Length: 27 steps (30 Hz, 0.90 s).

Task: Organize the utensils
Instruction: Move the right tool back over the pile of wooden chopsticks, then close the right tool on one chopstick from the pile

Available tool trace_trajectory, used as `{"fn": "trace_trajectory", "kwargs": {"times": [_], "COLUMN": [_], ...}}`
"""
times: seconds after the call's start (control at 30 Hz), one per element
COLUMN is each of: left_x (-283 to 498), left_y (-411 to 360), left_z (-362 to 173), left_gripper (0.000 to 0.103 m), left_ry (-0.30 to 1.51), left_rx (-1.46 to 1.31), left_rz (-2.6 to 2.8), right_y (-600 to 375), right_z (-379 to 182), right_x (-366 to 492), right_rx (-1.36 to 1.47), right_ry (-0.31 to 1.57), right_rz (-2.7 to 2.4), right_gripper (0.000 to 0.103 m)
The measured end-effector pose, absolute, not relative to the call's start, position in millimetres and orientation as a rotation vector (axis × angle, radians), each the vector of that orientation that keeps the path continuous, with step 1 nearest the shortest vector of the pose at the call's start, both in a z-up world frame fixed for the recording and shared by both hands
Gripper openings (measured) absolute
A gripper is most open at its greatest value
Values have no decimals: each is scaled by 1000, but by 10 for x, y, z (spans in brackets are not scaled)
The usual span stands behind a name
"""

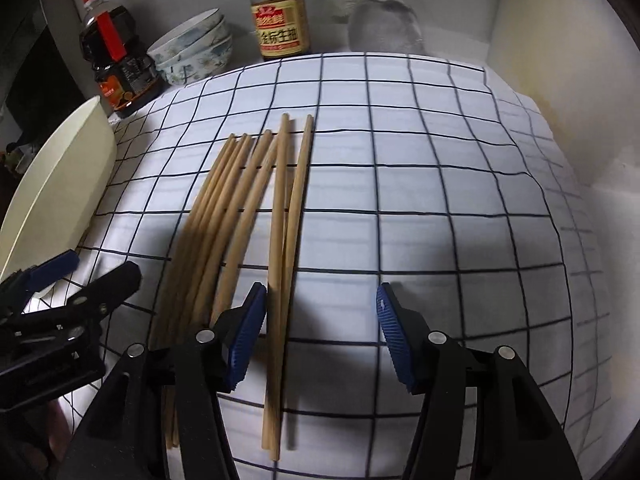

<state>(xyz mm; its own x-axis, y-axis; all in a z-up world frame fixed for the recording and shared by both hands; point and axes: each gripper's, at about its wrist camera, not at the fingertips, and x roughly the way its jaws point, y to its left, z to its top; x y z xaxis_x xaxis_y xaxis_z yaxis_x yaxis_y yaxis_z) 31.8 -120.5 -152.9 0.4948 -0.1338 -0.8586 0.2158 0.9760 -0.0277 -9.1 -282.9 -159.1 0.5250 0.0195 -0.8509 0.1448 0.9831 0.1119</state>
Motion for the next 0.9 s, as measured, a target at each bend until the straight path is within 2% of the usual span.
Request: {"fn": "trace_trajectory", "kwargs": {"times": [0.53, 0.9], "left_x": [346, 389], "left_y": [-1297, -1343], "left_z": [-1648, -1649], "left_gripper": [96, 95], "left_ry": [1037, 1046], "left_rx": [108, 99], "left_rz": [-210, -208], "right_y": [-3111, -3050], "right_z": [-1528, -1589], "right_x": [-208, -59], "right_rx": [224, 131], "right_ry": [978, 998], "right_rz": [-112, -111], "right_gripper": [55, 55]}}
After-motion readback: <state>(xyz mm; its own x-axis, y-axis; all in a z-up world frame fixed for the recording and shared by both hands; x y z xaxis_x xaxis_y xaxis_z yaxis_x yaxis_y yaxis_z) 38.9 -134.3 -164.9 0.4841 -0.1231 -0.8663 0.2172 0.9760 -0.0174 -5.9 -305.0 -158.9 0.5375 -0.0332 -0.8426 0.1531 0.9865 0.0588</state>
